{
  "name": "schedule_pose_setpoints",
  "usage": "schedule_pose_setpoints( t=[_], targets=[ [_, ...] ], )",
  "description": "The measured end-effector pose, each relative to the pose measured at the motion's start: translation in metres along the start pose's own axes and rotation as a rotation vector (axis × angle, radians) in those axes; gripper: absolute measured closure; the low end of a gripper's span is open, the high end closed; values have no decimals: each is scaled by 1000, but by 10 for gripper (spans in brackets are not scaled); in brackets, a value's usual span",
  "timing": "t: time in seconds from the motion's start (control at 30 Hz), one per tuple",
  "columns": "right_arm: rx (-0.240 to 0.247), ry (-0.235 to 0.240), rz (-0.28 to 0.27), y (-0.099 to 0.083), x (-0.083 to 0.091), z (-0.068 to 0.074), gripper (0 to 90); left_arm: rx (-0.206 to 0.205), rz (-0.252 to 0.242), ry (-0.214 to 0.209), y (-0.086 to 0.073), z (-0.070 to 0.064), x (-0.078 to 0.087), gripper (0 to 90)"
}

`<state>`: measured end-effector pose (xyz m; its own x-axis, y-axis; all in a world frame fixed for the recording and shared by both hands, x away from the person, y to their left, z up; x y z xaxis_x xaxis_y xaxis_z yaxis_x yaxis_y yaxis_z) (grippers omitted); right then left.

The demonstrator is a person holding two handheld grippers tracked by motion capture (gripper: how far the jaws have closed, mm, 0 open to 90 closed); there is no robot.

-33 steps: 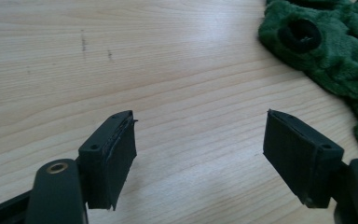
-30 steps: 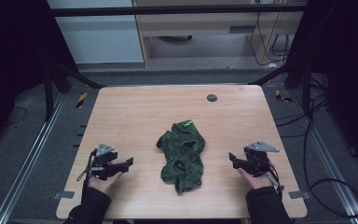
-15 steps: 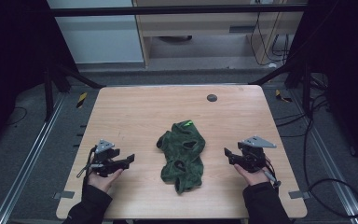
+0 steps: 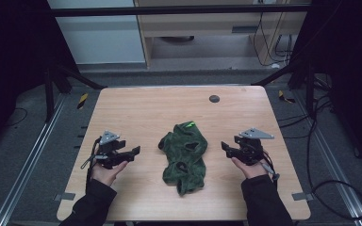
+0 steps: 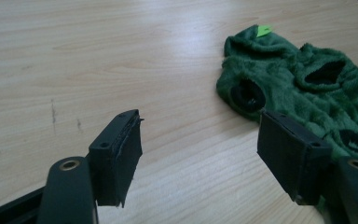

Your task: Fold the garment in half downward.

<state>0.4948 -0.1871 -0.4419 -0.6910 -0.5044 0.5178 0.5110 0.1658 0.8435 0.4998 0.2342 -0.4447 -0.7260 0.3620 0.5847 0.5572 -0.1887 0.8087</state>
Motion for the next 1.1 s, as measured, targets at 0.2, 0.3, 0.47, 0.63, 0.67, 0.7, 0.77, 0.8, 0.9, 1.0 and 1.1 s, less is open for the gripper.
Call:
schedule_pose_setpoints(
  t=[0.2, 0.3, 0.47, 0.63, 0.67, 0.7, 0.77, 0.8, 0.9, 1.0, 1.1],
  targets=[
    [6, 13, -1, 7, -5, 4, 409, 1, -9, -8, 12, -2, -2, 305],
    [4, 18, -1, 12, -6, 5, 411, -5, -8, -9, 17, -2, -5, 311],
    [9, 27, -3, 20, -11, 7, 415, -4, -4, -14, 24, -5, -12, 316],
    [18, 28, -1, 27, -19, 9, 421, -17, 0, -17, 32, -11, -22, 325],
    [22, 26, 1, 28, -21, 10, 422, -21, 1, -17, 33, -12, -23, 326],
    [21, 27, 1, 29, -22, 11, 423, -23, 0, -20, 35, -14, -25, 326],
    [22, 32, -1, 31, -25, 12, 426, -25, -3, -26, 38, -17, -29, 328],
    [22, 33, 1, 31, -27, 12, 428, -27, -2, -27, 39, -18, -30, 328],
    [24, 38, 8, 33, -32, 12, 437, -37, -3, -34, 42, -23, -36, 333],
    [23, 35, 9, 34, -34, 11, 440, -45, -1, -43, 43, -26, -41, 335],
    [22, 30, 13, 36, -38, 9, 450, -48, -1, -48, 44, -29, -47, 338]
  ],
)
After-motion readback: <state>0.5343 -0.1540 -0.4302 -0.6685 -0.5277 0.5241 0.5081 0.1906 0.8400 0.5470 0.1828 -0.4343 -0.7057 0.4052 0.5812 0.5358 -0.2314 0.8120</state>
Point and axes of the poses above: each handheld gripper's, and its own axes: x roughly backward along the jaws, y roughly out of its top, z roughly to its left, the point moved 2 cm from there along -x, roughly forward along the jaws, and after that the axes turned 6 degrees about y, right-handed, at the moved point
